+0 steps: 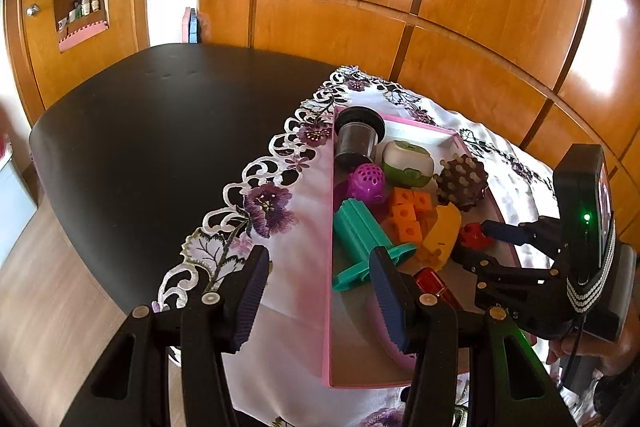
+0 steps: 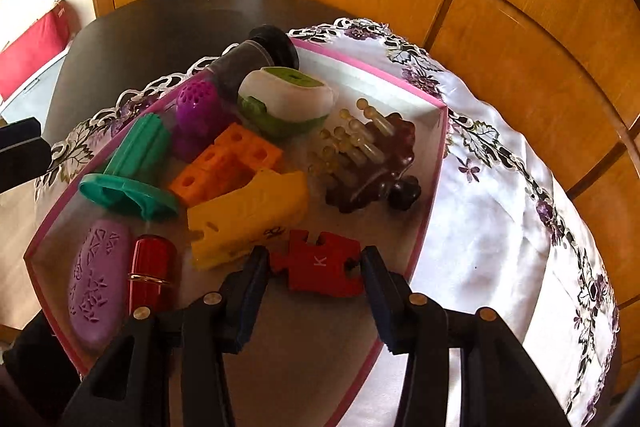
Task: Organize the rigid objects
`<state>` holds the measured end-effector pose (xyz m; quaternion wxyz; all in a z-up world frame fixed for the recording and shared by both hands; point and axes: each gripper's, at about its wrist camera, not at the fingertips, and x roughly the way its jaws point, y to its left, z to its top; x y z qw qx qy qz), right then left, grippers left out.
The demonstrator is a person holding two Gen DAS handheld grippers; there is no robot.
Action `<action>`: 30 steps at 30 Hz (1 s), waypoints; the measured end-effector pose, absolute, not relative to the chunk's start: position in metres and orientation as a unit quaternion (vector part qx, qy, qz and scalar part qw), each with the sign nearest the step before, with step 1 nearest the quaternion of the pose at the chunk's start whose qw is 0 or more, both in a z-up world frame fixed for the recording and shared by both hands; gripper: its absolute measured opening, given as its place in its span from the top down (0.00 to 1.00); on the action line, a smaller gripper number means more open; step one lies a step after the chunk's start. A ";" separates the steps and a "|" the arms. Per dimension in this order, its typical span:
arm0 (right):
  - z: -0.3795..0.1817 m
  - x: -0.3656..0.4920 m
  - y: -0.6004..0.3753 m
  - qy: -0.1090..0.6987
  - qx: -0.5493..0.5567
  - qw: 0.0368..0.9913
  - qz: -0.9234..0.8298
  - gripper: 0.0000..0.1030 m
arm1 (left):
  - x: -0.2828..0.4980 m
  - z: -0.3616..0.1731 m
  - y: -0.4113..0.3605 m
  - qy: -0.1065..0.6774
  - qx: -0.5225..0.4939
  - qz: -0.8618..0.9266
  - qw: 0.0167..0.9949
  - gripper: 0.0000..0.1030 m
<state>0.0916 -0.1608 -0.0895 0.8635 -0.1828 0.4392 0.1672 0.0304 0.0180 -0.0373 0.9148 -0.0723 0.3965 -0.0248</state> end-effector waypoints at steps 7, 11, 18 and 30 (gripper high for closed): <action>-0.080 0.081 -0.163 0.431 -0.164 0.873 0.159 0.53 | 0.028 -0.033 0.018 0.393 -0.069 -0.017 0.917 0.42; -0.068 0.069 -0.172 0.417 -0.134 0.886 0.150 0.53 | 0.026 -0.029 0.016 0.387 -0.064 -0.015 0.920 0.38; -0.049 0.042 -0.183 0.384 -0.086 0.912 0.118 0.52 | 0.018 -0.017 0.011 0.370 -0.057 -0.004 0.927 0.24; -0.040 0.003 -0.203 0.350 -0.015 0.936 0.019 0.48 | 0.005 -0.005 -0.003 0.351 -0.042 0.001 0.935 0.00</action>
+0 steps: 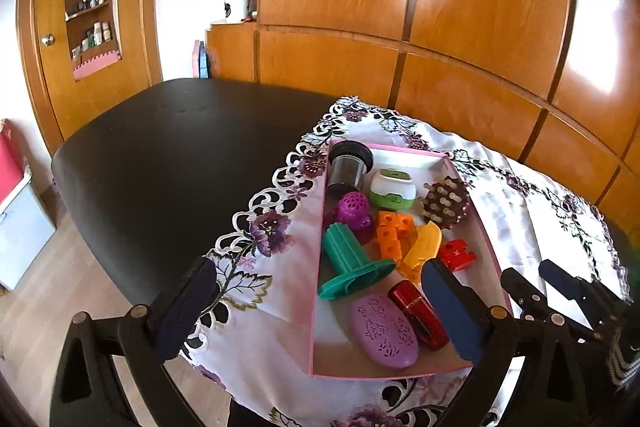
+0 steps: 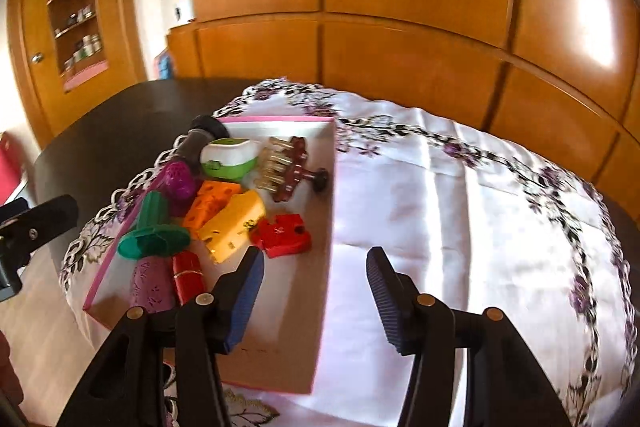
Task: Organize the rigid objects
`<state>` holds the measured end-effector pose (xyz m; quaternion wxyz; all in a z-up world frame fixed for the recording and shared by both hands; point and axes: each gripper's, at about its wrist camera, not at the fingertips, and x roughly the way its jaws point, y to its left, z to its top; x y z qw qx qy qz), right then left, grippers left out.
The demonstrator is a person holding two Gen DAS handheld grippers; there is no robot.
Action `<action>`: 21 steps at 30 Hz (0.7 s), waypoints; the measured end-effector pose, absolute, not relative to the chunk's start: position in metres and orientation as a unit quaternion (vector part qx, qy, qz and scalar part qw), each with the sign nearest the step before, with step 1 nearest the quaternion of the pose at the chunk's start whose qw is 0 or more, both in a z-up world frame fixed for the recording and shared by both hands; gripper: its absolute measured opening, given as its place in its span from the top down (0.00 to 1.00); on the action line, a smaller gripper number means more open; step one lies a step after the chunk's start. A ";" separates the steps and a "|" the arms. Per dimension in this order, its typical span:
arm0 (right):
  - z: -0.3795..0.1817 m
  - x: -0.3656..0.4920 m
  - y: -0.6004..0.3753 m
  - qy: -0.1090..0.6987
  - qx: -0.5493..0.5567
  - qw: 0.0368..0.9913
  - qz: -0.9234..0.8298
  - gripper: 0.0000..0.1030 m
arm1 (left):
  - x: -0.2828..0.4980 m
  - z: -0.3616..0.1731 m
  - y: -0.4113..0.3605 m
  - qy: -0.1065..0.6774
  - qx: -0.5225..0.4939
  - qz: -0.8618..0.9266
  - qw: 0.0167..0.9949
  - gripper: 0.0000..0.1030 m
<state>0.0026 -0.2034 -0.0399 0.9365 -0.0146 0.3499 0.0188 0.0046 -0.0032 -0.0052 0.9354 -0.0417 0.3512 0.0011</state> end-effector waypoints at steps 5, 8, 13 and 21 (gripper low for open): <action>-0.034 0.000 -0.206 0.339 -0.011 0.941 0.012 0.48 | -0.001 -0.002 -0.015 0.341 -0.006 0.026 0.940 0.00; -0.030 -0.001 -0.204 0.334 -0.012 0.942 0.016 0.48 | -0.008 0.000 -0.017 0.330 -0.009 0.022 0.944 0.00; -0.030 -0.004 -0.204 0.333 -0.011 0.943 0.015 0.48 | -0.012 0.004 -0.024 0.318 -0.003 0.022 0.948 0.00; -0.029 -0.006 -0.205 0.331 -0.008 0.943 0.015 0.48 | -0.014 0.004 -0.023 0.323 -0.014 0.023 0.946 0.00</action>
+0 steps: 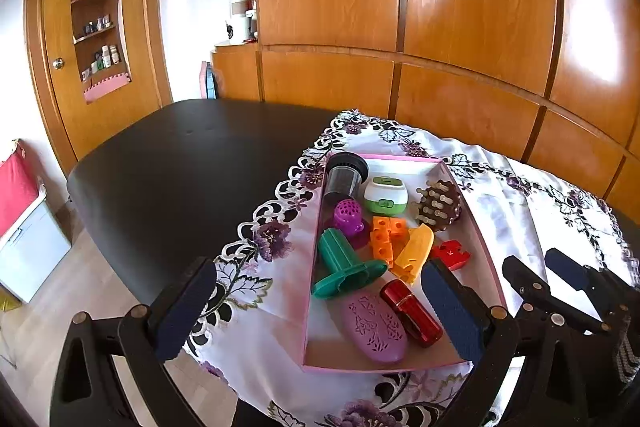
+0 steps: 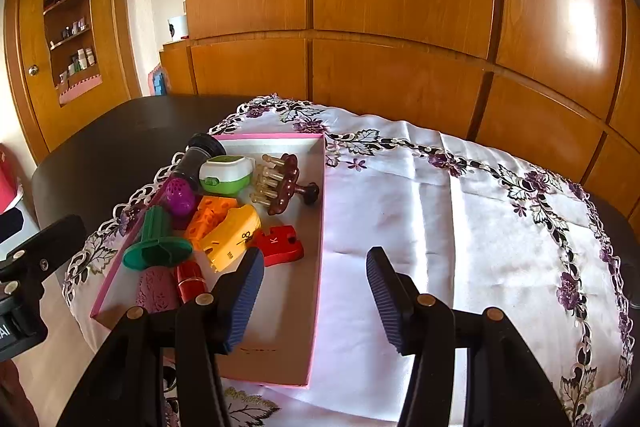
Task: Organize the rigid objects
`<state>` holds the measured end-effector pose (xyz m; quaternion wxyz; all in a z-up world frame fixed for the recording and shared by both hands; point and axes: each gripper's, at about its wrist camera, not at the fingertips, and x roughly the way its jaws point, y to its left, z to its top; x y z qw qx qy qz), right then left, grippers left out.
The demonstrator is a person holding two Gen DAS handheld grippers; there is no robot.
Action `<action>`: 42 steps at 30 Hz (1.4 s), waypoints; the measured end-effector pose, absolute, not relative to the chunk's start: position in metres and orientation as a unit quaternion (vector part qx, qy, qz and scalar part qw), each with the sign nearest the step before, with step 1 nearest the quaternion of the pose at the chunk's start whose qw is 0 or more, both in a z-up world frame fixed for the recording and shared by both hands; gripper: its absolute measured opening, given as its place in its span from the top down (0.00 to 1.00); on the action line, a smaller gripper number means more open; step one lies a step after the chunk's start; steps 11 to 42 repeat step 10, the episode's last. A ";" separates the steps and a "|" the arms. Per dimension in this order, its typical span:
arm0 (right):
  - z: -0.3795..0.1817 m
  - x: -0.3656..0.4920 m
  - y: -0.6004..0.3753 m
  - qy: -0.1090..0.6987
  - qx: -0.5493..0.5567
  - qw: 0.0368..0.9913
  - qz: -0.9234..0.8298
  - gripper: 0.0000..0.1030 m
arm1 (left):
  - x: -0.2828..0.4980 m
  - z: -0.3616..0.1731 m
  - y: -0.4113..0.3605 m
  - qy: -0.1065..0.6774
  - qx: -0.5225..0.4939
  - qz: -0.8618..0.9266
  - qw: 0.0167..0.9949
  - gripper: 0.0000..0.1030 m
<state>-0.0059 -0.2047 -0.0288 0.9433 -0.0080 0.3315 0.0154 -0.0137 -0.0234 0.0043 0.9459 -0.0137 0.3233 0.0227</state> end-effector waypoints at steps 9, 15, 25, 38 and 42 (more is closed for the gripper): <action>-0.030 -0.008 -0.201 0.333 -0.014 0.943 0.019 0.48 | -0.017 0.005 -0.023 0.313 -0.007 0.027 0.949 0.00; -0.031 -0.008 -0.201 0.333 -0.013 0.943 0.020 0.48 | -0.017 0.005 -0.023 0.314 -0.007 0.026 0.949 0.00; -0.031 -0.008 -0.201 0.333 -0.013 0.943 0.020 0.48 | -0.017 0.005 -0.023 0.314 -0.007 0.026 0.949 0.00; -0.031 -0.008 -0.201 0.333 -0.013 0.943 0.020 0.48 | -0.017 0.005 -0.023 0.314 -0.007 0.026 0.949 0.00; -0.031 -0.008 -0.201 0.333 -0.013 0.943 0.020 0.48 | -0.017 0.005 -0.023 0.314 -0.007 0.026 0.949 0.00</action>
